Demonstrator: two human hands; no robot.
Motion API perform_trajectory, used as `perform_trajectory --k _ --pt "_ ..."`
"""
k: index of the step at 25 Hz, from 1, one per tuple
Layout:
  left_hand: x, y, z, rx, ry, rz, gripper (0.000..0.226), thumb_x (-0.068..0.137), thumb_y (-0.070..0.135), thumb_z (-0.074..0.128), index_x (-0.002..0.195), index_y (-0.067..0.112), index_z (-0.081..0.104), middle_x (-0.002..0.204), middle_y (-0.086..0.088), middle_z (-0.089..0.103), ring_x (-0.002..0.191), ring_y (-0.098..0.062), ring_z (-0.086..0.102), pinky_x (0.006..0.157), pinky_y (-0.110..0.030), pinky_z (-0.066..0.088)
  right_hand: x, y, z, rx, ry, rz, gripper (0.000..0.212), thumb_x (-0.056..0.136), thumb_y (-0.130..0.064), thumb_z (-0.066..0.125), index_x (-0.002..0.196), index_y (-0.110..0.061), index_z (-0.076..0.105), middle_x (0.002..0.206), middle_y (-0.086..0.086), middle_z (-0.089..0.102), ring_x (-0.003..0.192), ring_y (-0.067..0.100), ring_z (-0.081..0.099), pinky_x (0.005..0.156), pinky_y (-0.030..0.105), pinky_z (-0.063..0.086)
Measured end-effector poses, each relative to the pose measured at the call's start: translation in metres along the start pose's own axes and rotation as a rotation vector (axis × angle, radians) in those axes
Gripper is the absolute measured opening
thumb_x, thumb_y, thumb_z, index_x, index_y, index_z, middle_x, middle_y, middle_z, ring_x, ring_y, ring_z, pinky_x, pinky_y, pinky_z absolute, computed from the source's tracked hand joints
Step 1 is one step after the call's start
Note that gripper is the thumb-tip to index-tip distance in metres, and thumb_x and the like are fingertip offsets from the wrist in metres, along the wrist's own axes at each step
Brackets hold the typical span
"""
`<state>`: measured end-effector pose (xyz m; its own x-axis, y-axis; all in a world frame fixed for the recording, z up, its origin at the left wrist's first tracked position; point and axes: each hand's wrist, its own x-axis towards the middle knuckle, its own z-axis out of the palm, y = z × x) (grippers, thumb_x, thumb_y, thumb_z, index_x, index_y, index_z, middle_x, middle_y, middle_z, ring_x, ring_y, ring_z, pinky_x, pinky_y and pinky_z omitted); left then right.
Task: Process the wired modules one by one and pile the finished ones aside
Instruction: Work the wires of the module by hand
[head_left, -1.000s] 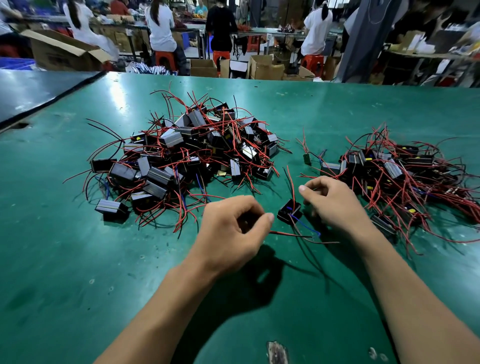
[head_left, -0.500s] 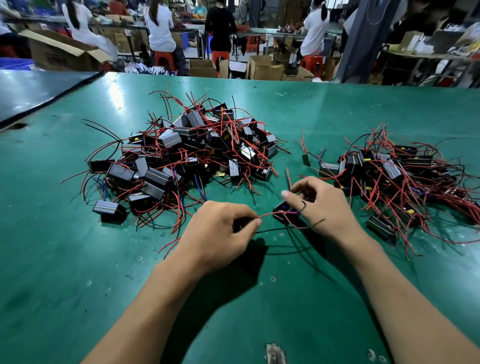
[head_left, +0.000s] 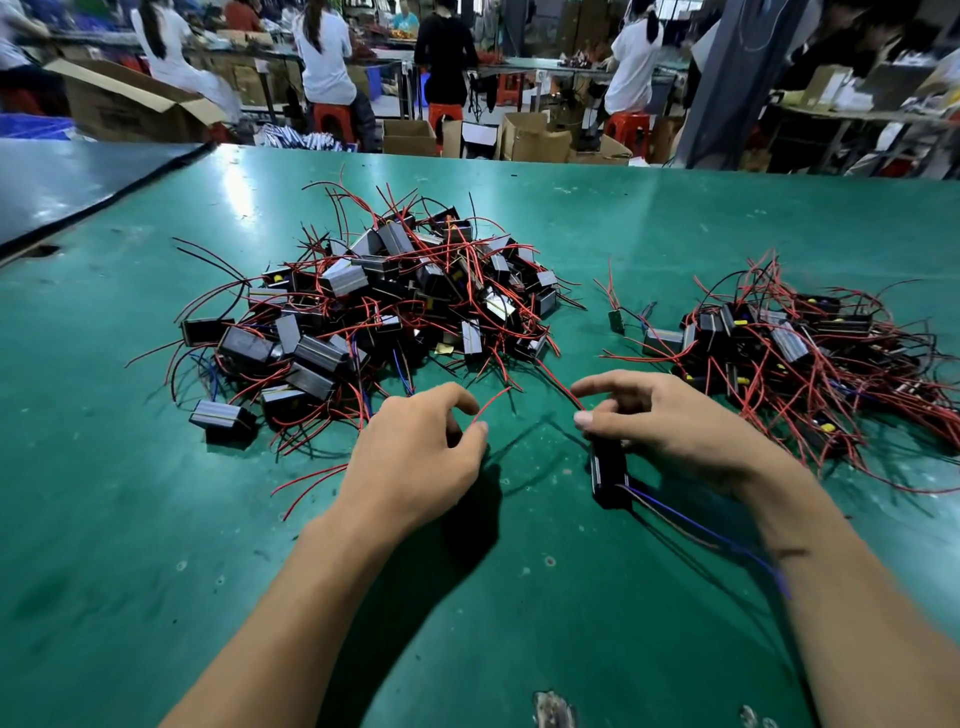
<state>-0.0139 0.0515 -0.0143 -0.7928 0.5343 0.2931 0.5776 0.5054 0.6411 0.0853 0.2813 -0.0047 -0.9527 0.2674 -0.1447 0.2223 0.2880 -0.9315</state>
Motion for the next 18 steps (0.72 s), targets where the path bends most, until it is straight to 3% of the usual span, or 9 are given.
perform_trajectory --k 3,6,8,10,13,18 --pt "0.0 -0.001 -0.001 -0.003 -0.016 -0.027 0.018 0.089 0.044 0.063 0.096 0.029 0.069 0.062 0.016 0.065 0.07 -0.009 0.064 0.073 -0.032 0.053 0.002 0.003 0.012 -0.002 0.071 -0.058 0.004 0.088 -0.015 0.074 0.092 -0.016 0.075 0.077 -0.001 0.071 0.072 0.009 0.062 0.071 0.021 0.048" --pt "0.002 0.001 -0.001 -0.086 -0.021 -0.025 0.009 0.089 0.032 0.067 0.096 0.026 0.07 0.068 0.015 0.067 0.065 -0.001 0.061 0.067 -0.023 0.049 0.003 0.002 0.018 -0.013 0.062 -0.093 0.009 0.088 -0.008 0.073 0.091 -0.015 0.077 0.076 -0.003 0.07 0.072 0.009 0.059 0.07 0.022 0.047" --pt "0.005 0.003 -0.001 -0.159 -0.028 -0.039 0.012 0.089 0.023 0.068 0.101 0.026 0.07 0.078 0.016 0.069 0.072 0.0 0.063 0.07 -0.016 0.049 0.002 -0.001 0.021 0.028 0.039 -0.101 0.014 0.089 -0.001 0.07 0.096 -0.012 0.074 0.077 -0.001 0.07 0.073 0.013 0.062 0.071 0.025 0.05" --pt "0.007 0.004 -0.002 -0.273 -0.046 -0.066 0.016 0.089 0.02 0.069 0.103 0.027 0.07 0.081 0.012 0.072 0.077 -0.006 0.068 0.074 -0.018 0.051 0.002 -0.003 0.029 0.076 0.046 -0.099 0.015 0.089 0.003 0.068 0.094 -0.011 0.072 0.077 0.004 0.07 0.071 0.016 0.065 0.067 0.027 0.054" --pt "0.009 0.007 -0.002 -0.534 -0.068 -0.138 0.01 0.09 0.016 0.068 0.098 0.021 0.07 0.076 0.002 0.073 0.068 -0.01 0.068 0.067 -0.024 0.055 0.003 -0.003 0.04 0.116 0.124 -0.13 0.017 0.087 0.003 0.07 0.088 -0.014 0.072 0.076 0.0 0.07 0.066 0.013 0.065 0.061 0.022 0.053" --pt "0.01 0.006 -0.003 -0.731 -0.049 -0.174 0.009 0.094 0.007 0.062 0.095 0.014 0.07 0.074 -0.005 0.073 0.068 -0.015 0.07 0.063 -0.023 0.055 0.005 -0.003 0.049 0.133 0.148 -0.162 0.013 0.083 -0.004 0.077 0.083 -0.016 0.071 0.073 -0.006 0.068 0.067 0.005 0.06 0.065 0.015 0.047"
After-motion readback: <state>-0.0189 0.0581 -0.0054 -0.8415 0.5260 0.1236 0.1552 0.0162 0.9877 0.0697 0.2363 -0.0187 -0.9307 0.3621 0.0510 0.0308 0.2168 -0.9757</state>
